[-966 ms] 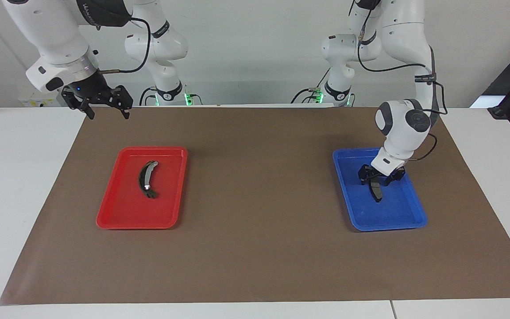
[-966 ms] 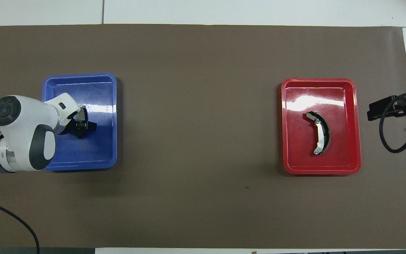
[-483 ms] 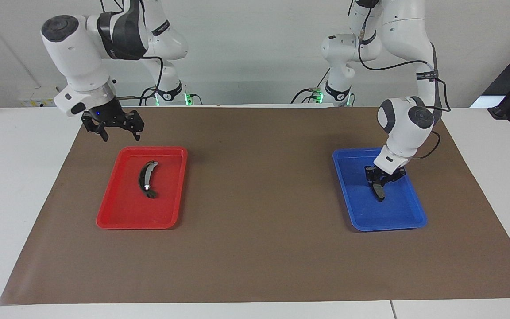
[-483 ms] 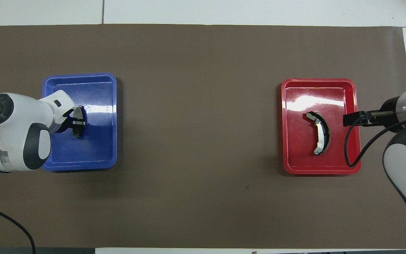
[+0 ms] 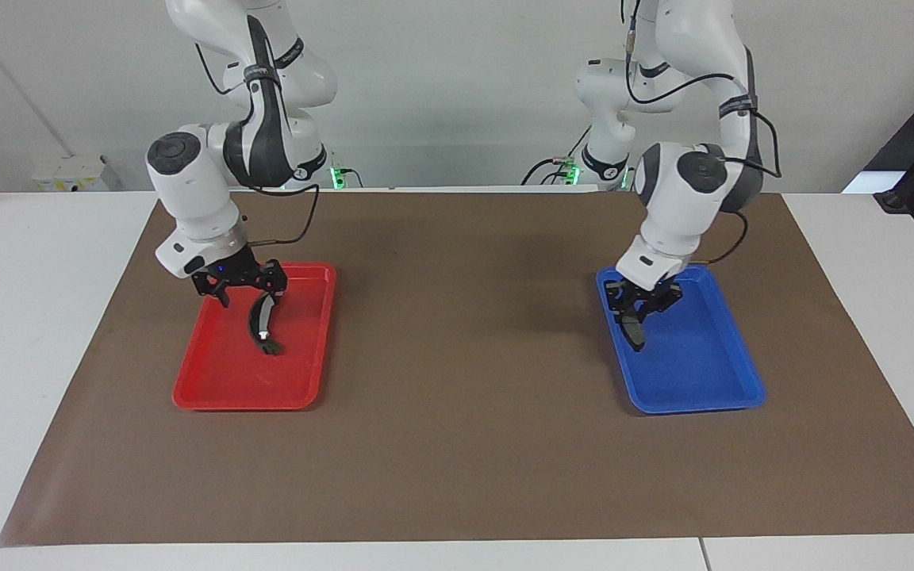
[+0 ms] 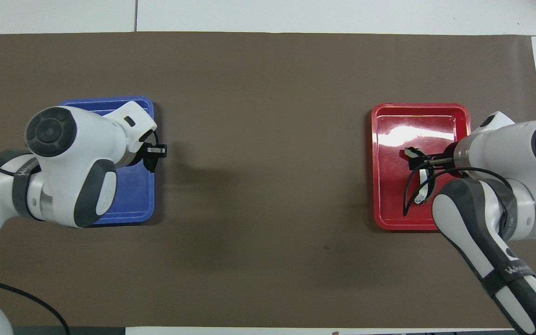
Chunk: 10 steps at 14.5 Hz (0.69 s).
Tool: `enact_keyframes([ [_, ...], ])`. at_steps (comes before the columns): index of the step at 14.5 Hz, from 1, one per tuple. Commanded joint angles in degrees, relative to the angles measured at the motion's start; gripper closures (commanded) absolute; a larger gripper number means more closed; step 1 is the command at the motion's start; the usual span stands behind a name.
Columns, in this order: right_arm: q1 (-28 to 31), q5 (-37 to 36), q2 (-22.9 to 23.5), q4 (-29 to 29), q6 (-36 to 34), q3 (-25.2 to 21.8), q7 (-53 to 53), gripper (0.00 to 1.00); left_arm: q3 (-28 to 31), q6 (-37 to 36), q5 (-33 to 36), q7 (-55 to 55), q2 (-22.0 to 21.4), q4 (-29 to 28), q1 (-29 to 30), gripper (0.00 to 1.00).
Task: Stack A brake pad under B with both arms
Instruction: 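Lift the dark pad with the left gripper while the right gripper reaches the curved pad, then place the pad mid-table with the left gripper while the right gripper grasps the curved pad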
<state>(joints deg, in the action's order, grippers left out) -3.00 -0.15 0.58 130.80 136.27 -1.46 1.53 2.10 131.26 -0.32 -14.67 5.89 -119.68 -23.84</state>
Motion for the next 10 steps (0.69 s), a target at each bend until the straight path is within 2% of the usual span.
enact_keyframes([
  [1, 0.8, 1.3, 1.2, 2.9, 4.0, 0.3, 3.5, 0.0, 0.9, 0.2, -0.6, -7.4, 4.3, 4.3, -6.7, 1.0],
  [2, 1.0, 1.4, 2.7, 3.0, 6.0, 0.3, 5.6, 0.0, 1.0, 0.3, -0.5, -9.2, 5.6, 5.2, -9.2, 1.0],
  [4, 1.7, 1.4, 2.8, 3.2, 6.4, 0.2, 6.2, 0.0, 1.0, 0.3, -0.5, -14.0, 12.1, 10.0, -14.3, 0.99],
  [5, 2.3, 1.4, 2.5, 4.2, 6.6, 0.2, 6.2, 0.0, 1.0, 0.6, -0.5, -16.3, 14.1, 12.3, -15.3, 0.99],
  [7, 2.4, 1.4, 2.3, 5.0, 7.0, 0.2, 5.9, 0.0, 0.5, 3.9, -0.6, -17.0, 16.9, 13.8, -16.1, 0.91],
  [9, 2.5, 1.4, 3.0, 5.0, 7.0, 0.2, 6.1, 0.0, 0.5, 6.4, -0.7, -17.3, 18.2, 12.7, -19.0, 0.7],
  [10, 2.6, 1.4, 3.0, 5.1, 6.9, 0.2, 6.3, 0.0, 0.5, 5.9, -0.9, -17.8, 18.2, 12.7, -19.0, 0.33],
])
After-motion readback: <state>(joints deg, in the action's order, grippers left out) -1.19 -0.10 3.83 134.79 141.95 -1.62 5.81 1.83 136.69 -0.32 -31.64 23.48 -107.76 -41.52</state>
